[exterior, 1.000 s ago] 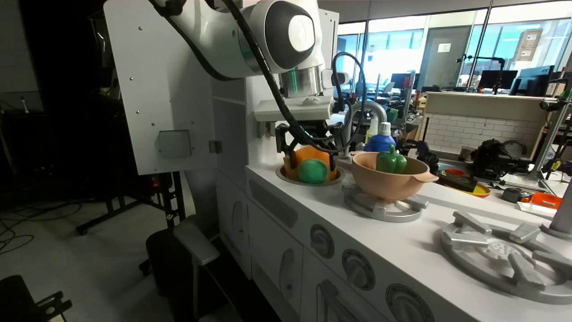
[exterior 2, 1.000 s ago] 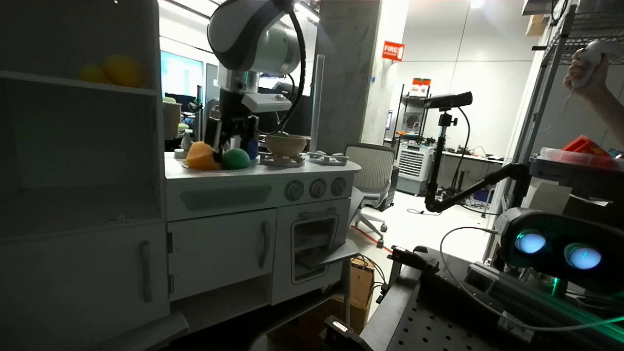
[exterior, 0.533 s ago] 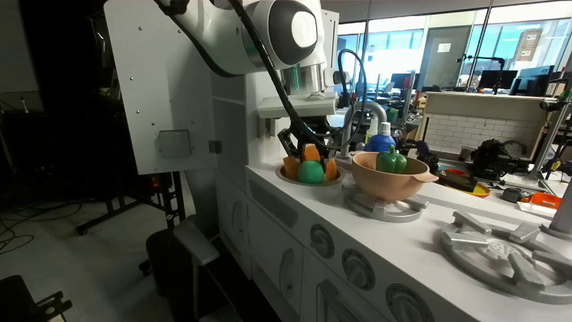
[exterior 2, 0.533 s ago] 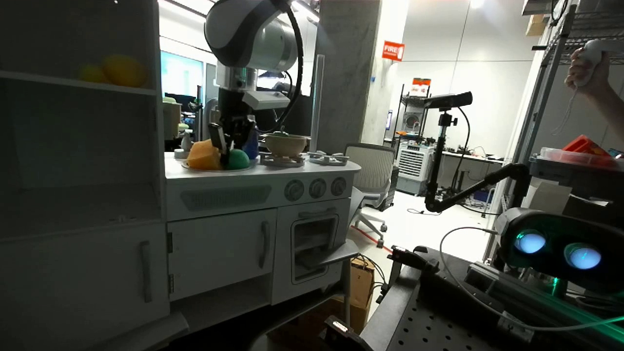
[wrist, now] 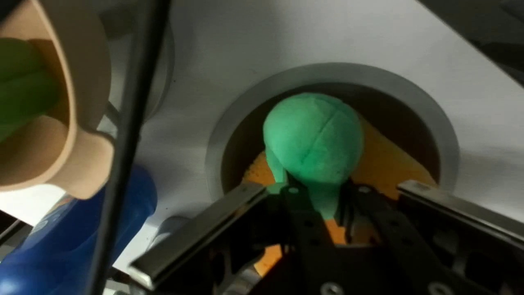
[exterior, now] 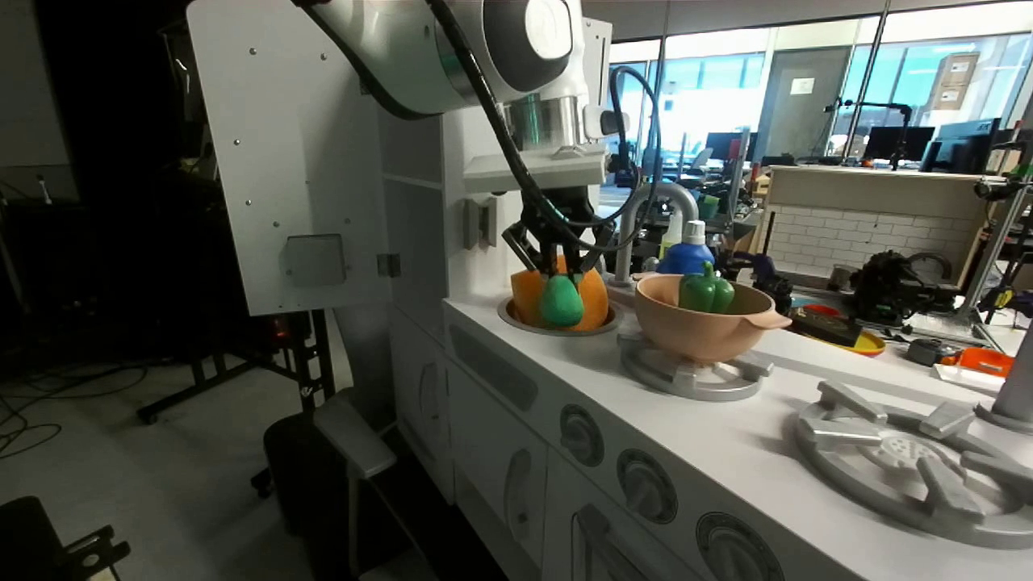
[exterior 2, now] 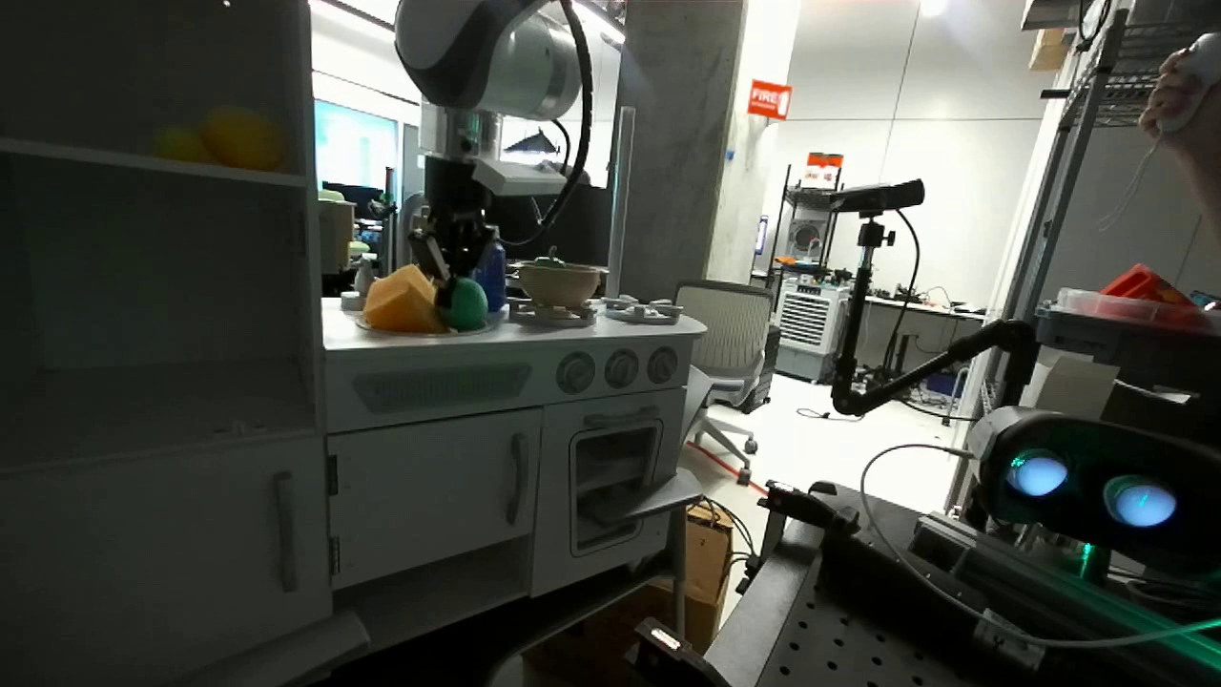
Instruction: Open the top cabinet on the left, place the green pear and yellow sponge on the bottom shelf of the open cabinet
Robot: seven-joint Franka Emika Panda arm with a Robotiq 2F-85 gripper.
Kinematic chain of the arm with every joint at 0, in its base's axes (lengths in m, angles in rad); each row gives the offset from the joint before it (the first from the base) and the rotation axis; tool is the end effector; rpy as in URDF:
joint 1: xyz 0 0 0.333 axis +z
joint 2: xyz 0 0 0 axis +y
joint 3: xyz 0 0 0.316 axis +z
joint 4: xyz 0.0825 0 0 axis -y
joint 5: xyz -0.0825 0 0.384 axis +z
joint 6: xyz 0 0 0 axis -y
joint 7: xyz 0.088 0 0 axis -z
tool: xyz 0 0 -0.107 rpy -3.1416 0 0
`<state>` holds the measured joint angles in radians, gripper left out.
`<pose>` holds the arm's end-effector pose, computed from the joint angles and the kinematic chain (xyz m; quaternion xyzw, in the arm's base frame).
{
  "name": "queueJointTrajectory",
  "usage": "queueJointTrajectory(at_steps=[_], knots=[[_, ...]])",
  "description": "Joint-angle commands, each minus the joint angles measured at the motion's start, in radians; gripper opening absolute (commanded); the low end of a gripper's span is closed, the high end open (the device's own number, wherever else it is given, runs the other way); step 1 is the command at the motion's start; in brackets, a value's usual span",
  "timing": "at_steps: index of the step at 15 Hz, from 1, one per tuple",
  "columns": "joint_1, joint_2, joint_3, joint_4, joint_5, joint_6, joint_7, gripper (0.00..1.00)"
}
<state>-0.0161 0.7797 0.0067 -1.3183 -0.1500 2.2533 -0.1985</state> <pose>0.7578 -0.0125 0.2860 0.9860 0.1352 0.0708 0.0671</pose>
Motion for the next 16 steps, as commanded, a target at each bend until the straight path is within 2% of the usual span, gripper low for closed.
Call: queueJointTrajectory(at_steps=[1,8,14,16], knots=[[0.012,-0.103,-0.003,-0.095,-0.004,0.024,0.01,0.05],[0.046,-0.235,0.015,-0.234,-0.004,-0.008,0.002,0.05],[0.069,-0.441,0.087,-0.564,0.014,0.031,-0.06,0.05],[0.097,-0.516,0.104,-0.665,0.012,0.069,-0.011,0.05]])
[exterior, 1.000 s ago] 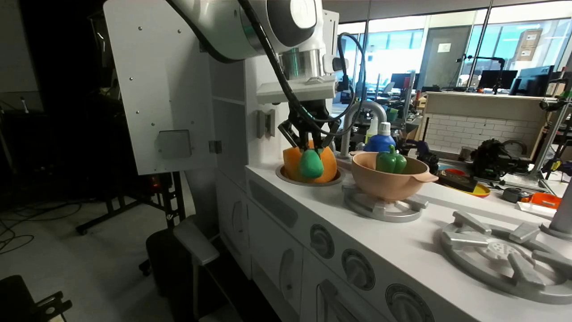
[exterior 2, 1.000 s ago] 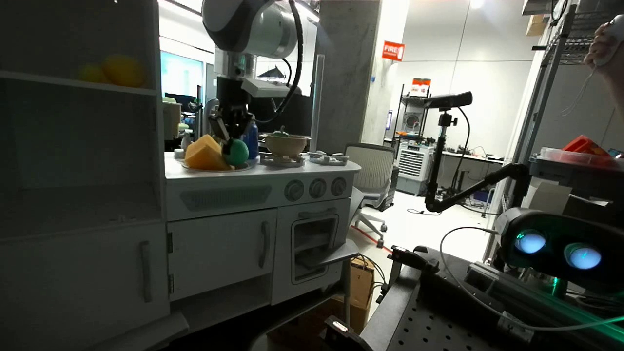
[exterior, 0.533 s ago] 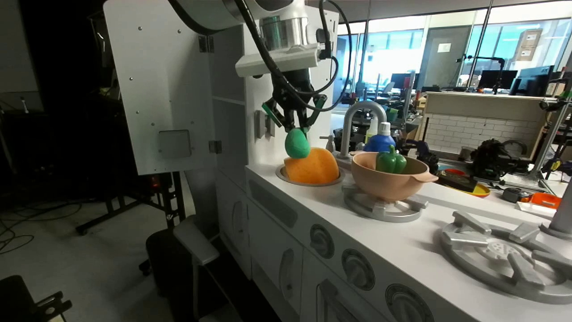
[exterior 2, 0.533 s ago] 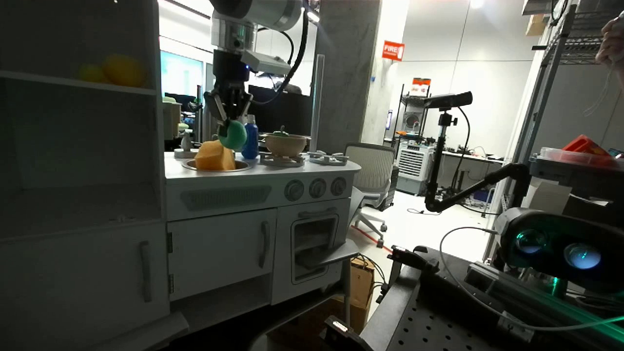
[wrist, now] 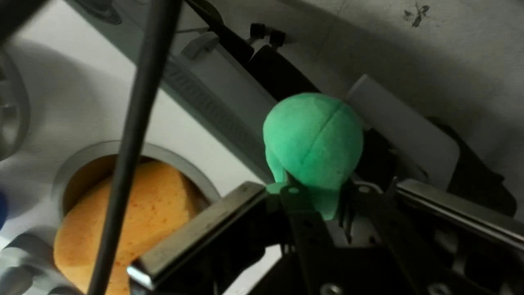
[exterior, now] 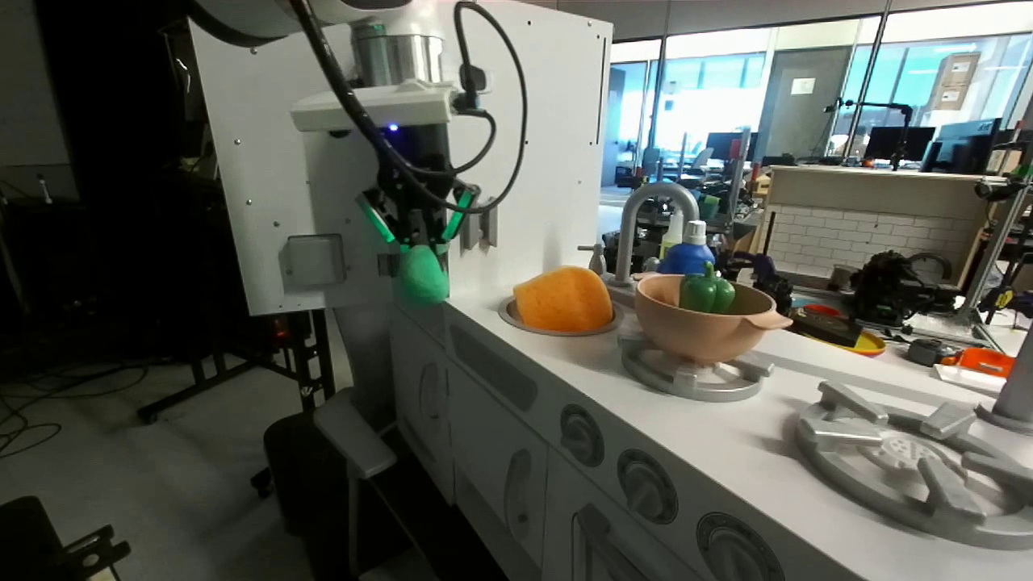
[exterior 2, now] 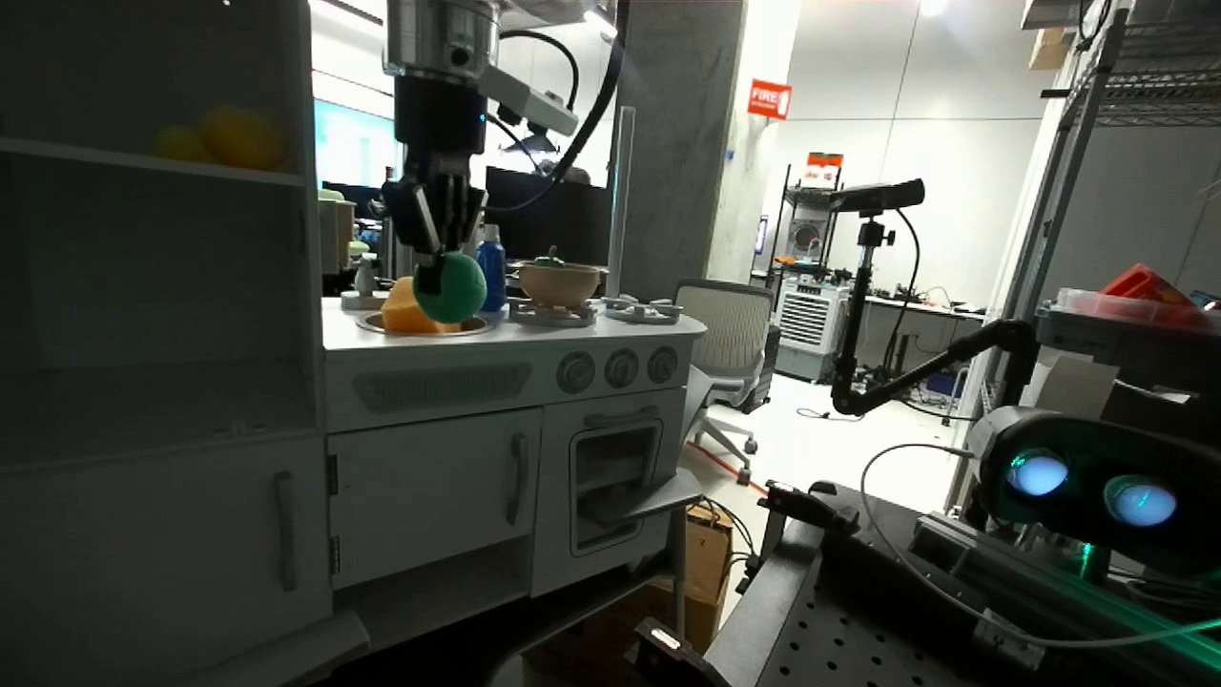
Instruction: Open the top cabinet on the left, place the green pear and yellow sponge on the bottom shelf of the open cabinet
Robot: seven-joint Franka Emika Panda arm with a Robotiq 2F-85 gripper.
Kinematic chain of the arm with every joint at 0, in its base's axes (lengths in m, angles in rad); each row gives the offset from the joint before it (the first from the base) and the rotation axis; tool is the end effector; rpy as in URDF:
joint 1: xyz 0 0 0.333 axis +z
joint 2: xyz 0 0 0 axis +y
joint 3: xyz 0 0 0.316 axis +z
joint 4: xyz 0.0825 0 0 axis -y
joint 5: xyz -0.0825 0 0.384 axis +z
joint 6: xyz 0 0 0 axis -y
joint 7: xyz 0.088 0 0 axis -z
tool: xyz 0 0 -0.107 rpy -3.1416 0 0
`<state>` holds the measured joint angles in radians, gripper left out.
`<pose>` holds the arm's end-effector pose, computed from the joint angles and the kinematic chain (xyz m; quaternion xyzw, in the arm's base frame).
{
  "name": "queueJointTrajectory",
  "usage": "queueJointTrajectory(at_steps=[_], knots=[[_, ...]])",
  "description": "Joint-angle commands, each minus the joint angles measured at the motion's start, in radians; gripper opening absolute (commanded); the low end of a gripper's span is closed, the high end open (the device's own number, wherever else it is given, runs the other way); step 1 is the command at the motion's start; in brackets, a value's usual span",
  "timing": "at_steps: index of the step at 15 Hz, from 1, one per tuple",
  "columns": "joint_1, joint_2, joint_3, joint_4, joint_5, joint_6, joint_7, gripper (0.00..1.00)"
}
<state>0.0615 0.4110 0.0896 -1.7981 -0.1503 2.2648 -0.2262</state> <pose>0.6472 0.0899 0.3263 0.9722 0.2285 0.0276 0.0424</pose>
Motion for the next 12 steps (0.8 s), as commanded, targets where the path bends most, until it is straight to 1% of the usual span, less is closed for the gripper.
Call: queueJointTrajectory(at_steps=[1,2,3,5,7,8,9,11,12], knots=[[0.03,-0.171,0.028,-0.232,0.012,0.102,0.041,0.05],[0.041,-0.184,0.033,-0.265,0.01,0.149,0.07,0.05],[0.068,-0.196,0.037,-0.283,-0.006,0.184,0.128,0.05],[0.099,-0.202,0.04,-0.333,-0.02,0.3,0.212,0.05],[0.143,-0.184,0.033,-0.344,-0.048,0.409,0.326,0.05],[0.162,-0.164,0.02,-0.346,-0.074,0.478,0.386,0.05],[0.189,-0.152,0.005,-0.338,-0.111,0.521,0.454,0.05],[0.24,-0.109,-0.055,-0.329,-0.212,0.643,0.59,0.05],[0.276,-0.089,-0.09,-0.303,-0.293,0.672,0.689,0.05]])
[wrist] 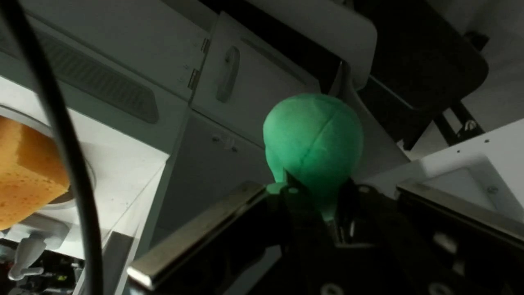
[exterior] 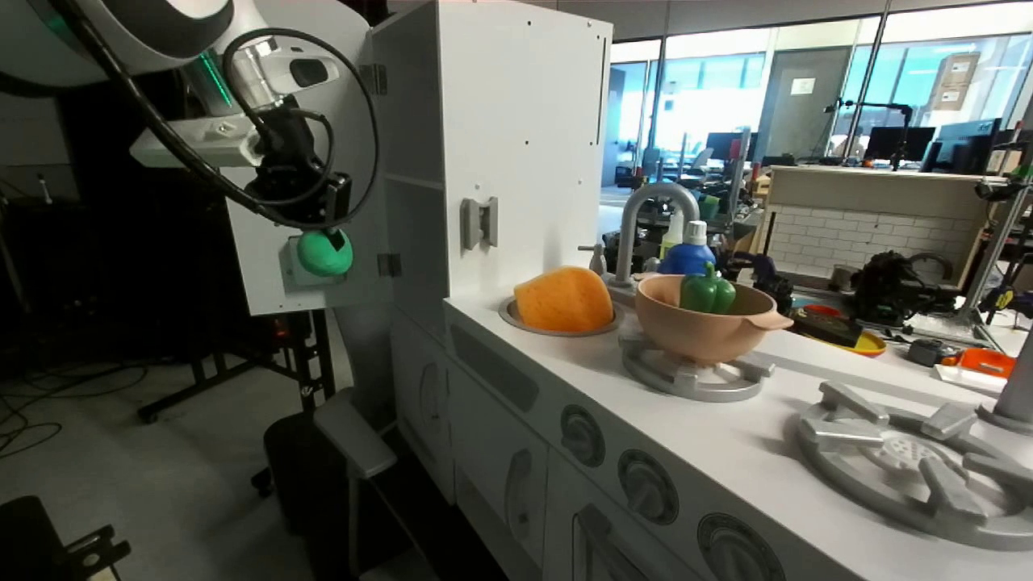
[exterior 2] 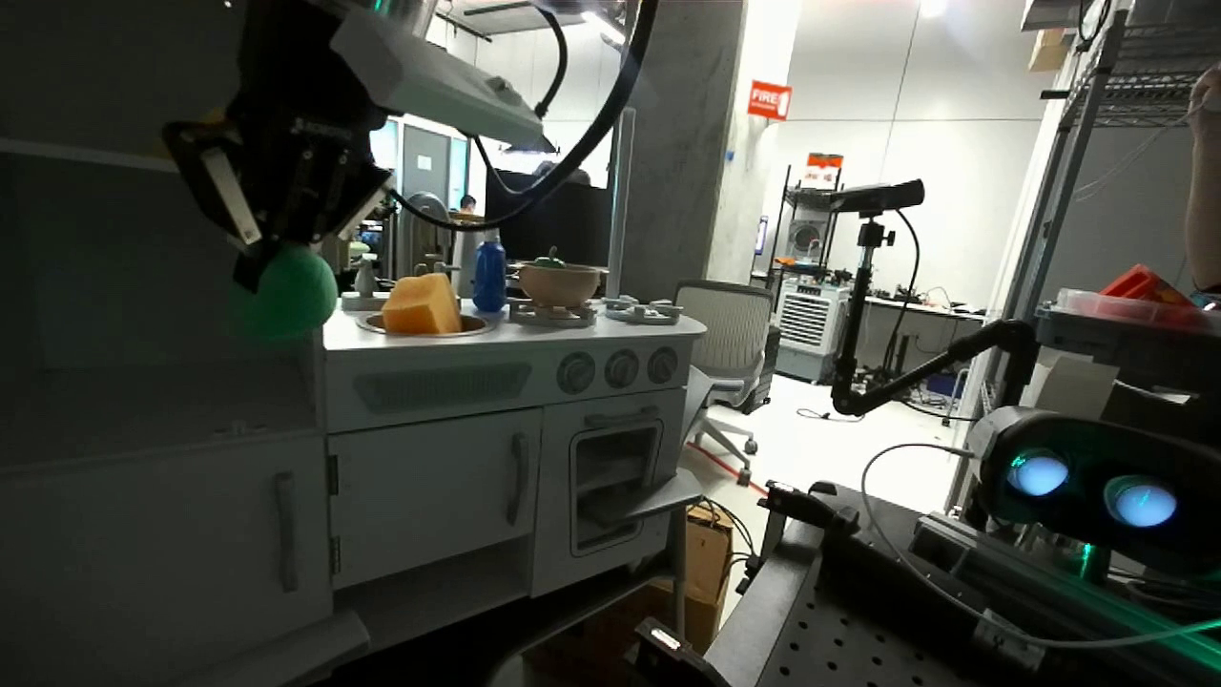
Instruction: Open the top cabinet on the left, place the green pear and yellow sponge on the bottom shelf of the open cabinet
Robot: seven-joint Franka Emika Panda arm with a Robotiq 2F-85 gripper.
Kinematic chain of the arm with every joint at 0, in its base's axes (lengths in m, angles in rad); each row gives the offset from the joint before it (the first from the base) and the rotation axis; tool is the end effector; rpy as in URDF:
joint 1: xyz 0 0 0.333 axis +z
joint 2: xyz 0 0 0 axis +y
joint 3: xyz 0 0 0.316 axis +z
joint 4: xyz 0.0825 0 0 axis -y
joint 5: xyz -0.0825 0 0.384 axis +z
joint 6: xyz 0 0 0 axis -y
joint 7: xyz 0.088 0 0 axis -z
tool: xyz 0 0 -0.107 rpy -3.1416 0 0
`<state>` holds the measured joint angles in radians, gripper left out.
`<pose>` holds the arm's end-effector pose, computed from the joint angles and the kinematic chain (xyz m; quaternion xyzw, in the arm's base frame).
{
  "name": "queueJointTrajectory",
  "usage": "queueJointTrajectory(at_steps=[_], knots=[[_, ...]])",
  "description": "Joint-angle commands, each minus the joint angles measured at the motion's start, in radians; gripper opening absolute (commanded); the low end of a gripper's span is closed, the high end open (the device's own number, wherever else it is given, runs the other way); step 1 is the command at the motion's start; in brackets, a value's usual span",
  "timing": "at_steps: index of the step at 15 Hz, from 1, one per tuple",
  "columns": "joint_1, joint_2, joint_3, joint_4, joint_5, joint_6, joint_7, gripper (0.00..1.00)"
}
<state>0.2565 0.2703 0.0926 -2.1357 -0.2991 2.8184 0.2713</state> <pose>0.5638 0.2189 0.3229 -0.9633 -0.1620 -0.2141 0.0017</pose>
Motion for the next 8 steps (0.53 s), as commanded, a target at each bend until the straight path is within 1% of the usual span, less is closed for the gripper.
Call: queueJointTrajectory(at_steps=[1,2,4,5,7,8], knots=[[0.139,0.083,-0.167,0.054,-0.21,0.171,0.272,0.05],[0.202,0.116,-0.255,0.071,-0.272,0.229,0.353,0.05],[0.329,0.202,-0.41,0.166,-0.391,0.274,0.519,0.05],[0.376,0.264,-0.486,0.215,-0.436,0.32,0.595,0.05],[0.519,0.364,-0.64,0.316,-0.492,0.33,0.748,0.05],[0.573,0.427,-0.715,0.348,-0.51,0.362,0.82,0.05]])
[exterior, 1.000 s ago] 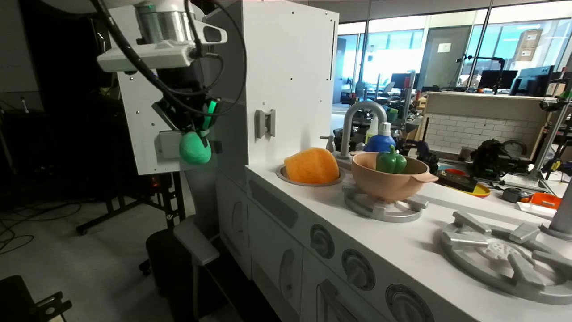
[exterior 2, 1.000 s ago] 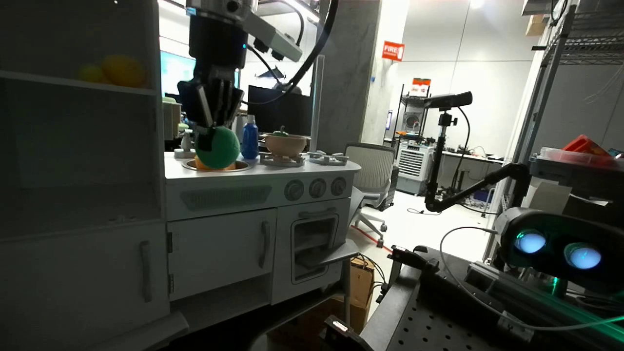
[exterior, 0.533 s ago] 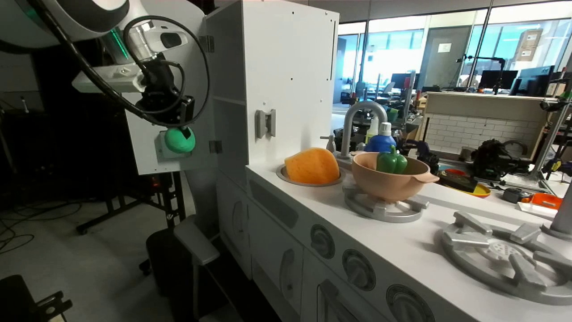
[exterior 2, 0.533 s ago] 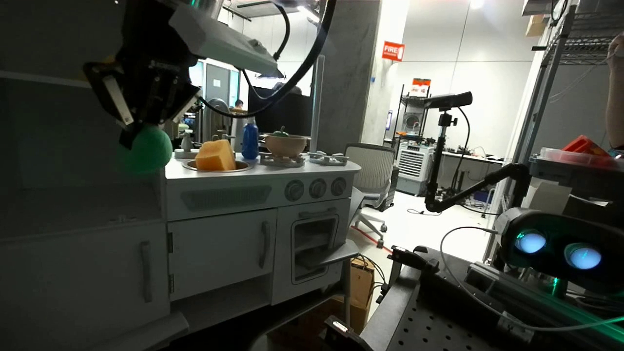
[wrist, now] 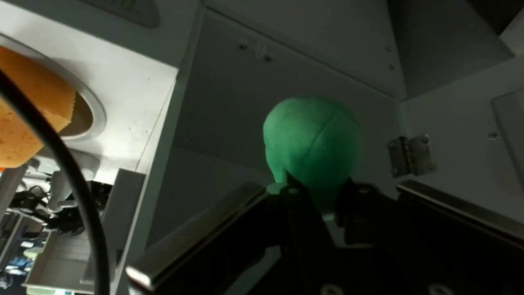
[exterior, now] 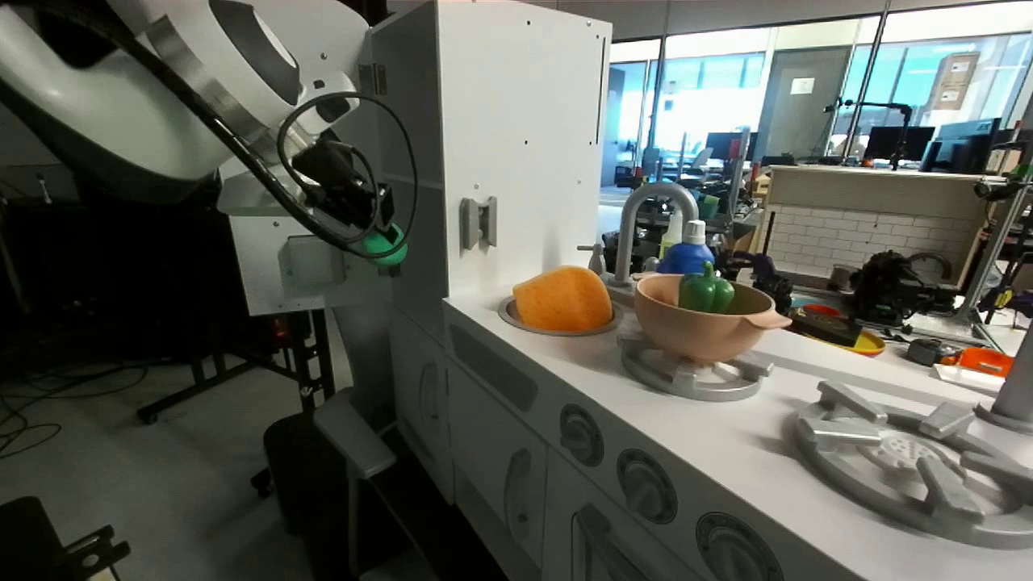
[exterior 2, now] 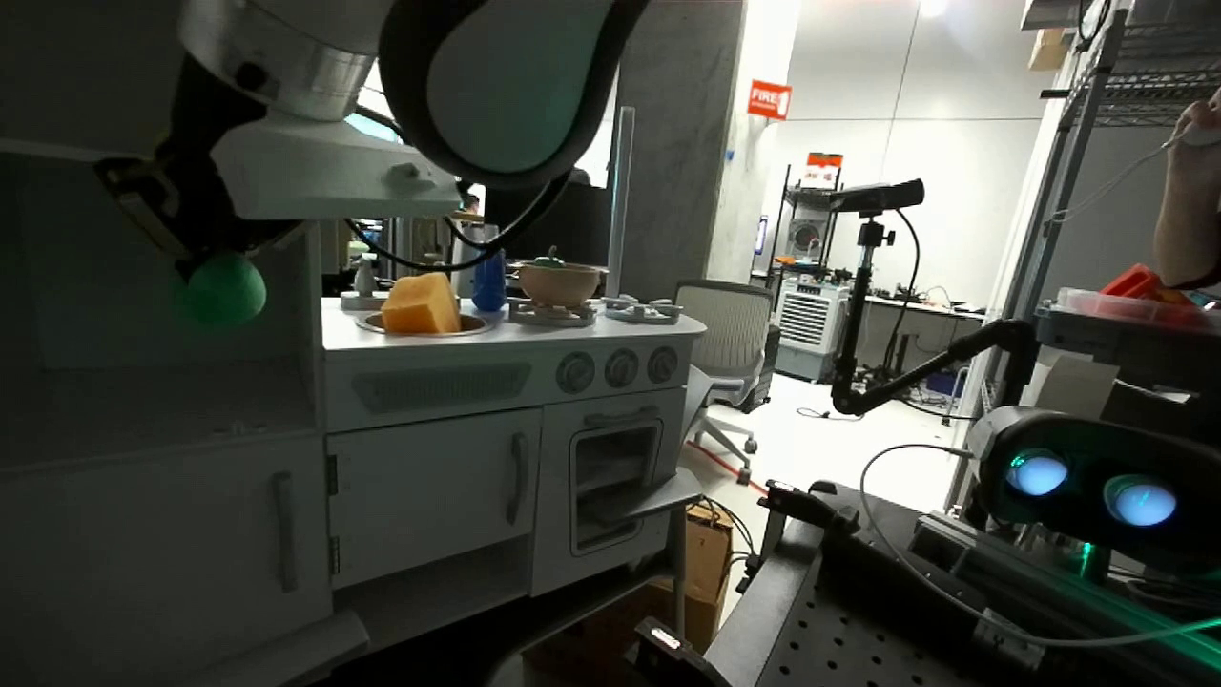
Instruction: Open the top cabinet on the left, place the green pear and yellow sponge on the bottom shelf of the open cabinet
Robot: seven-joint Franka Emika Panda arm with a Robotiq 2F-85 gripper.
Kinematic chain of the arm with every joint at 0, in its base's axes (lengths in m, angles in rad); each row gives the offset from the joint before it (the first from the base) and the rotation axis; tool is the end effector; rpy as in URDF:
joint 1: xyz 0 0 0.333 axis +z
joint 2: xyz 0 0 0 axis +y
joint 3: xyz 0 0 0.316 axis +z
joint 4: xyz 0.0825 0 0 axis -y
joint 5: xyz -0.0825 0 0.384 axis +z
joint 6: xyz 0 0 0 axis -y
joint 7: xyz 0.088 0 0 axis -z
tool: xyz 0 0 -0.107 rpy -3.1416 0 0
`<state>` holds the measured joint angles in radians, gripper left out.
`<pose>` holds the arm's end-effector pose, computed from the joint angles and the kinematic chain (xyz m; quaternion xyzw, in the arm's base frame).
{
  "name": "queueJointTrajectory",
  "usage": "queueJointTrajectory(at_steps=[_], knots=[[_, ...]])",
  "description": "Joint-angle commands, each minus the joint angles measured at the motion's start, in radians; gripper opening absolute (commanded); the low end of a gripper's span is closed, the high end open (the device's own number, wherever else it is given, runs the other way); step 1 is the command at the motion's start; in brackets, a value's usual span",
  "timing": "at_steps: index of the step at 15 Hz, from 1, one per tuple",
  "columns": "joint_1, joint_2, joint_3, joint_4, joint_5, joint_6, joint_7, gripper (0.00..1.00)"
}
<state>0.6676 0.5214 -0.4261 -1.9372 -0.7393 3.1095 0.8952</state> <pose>0.6128 0.2358 0.2892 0.9291 0.0953 0.3562 0.0288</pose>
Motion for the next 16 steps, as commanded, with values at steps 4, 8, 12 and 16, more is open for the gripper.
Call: queueJointTrajectory(at_steps=[4,8,12,16], knots=[[0.417,0.409,-0.467,0.232,-0.031,0.11,0.434,0.05],[0.529,0.606,-0.59,0.277,0.019,0.088,0.603,0.05],[0.505,0.744,-0.628,0.346,0.071,0.062,0.685,0.05],[0.446,0.792,-0.639,0.432,0.113,0.003,0.689,0.05]])
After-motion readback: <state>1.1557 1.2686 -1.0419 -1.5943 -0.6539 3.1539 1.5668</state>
